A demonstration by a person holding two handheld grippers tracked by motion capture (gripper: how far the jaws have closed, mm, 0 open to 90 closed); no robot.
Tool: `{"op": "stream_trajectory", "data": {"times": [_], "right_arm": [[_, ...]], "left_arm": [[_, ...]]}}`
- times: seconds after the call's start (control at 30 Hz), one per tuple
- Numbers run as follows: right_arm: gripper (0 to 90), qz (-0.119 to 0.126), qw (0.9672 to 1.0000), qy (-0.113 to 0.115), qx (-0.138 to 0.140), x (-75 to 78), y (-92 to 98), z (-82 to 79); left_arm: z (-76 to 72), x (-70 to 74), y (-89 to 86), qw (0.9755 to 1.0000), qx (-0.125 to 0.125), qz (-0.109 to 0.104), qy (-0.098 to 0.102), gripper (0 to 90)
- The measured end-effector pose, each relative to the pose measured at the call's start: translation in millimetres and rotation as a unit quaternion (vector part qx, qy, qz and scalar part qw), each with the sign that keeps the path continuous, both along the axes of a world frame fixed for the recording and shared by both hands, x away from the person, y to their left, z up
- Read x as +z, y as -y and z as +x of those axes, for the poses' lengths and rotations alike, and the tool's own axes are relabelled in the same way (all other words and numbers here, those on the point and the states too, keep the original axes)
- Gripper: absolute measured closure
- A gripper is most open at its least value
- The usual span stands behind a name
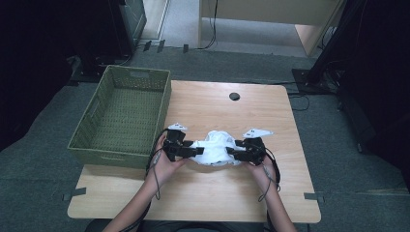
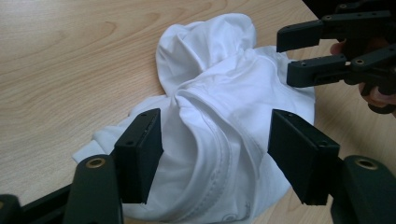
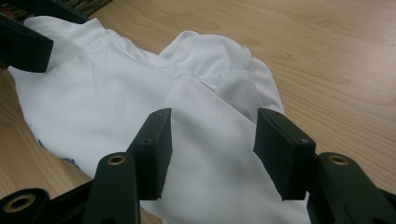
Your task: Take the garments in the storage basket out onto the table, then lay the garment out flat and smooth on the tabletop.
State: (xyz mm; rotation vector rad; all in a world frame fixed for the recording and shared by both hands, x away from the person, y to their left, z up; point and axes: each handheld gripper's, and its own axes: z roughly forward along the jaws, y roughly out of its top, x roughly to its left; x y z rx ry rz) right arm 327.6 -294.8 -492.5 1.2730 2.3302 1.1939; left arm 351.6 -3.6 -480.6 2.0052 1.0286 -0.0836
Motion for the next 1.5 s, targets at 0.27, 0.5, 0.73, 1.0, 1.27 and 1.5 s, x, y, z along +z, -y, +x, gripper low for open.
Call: {"op": "stream_trajectory", "data": {"times": [0.27,0.5,0.73,1.0,1.27,1.5], "right_arm": [[47.1,-0.001,0.9999,0.008,0.009,2.2,-4.8,-0.1],[46.0,0.002,0.9997,0.018,0.017,5.1,-6.8,-0.9],[41.1,-0.008,0.9993,0.031,0.016,7.3,-9.3,-0.6],[40.5,0.007,0.9994,0.033,0.012,13.5,-8.2,-0.3],[40.3,0.01,0.999,0.039,0.018,16.9,-13.5,1.6],[40.3,0.016,0.9988,0.044,0.018,21.5,-13.7,3.0]], "left_arm": [[-2.6,-3.4,3.7,0.9994,-0.026,-0.015,0.015,83.0],[1.0,13.1,12.4,0.9979,-0.035,-0.017,0.051,87.4],[15.6,21.8,26.7,0.9967,-0.039,-0.009,0.07,87.4],[32.8,25.6,35.3,0.9957,-0.025,-0.01,0.089,87.3],[47.2,23.9,42.6,0.9949,-0.012,0.008,0.1,87.2],[59.1,17.2,48.7,0.9956,0.003,0.009,0.093,87.1]]}}
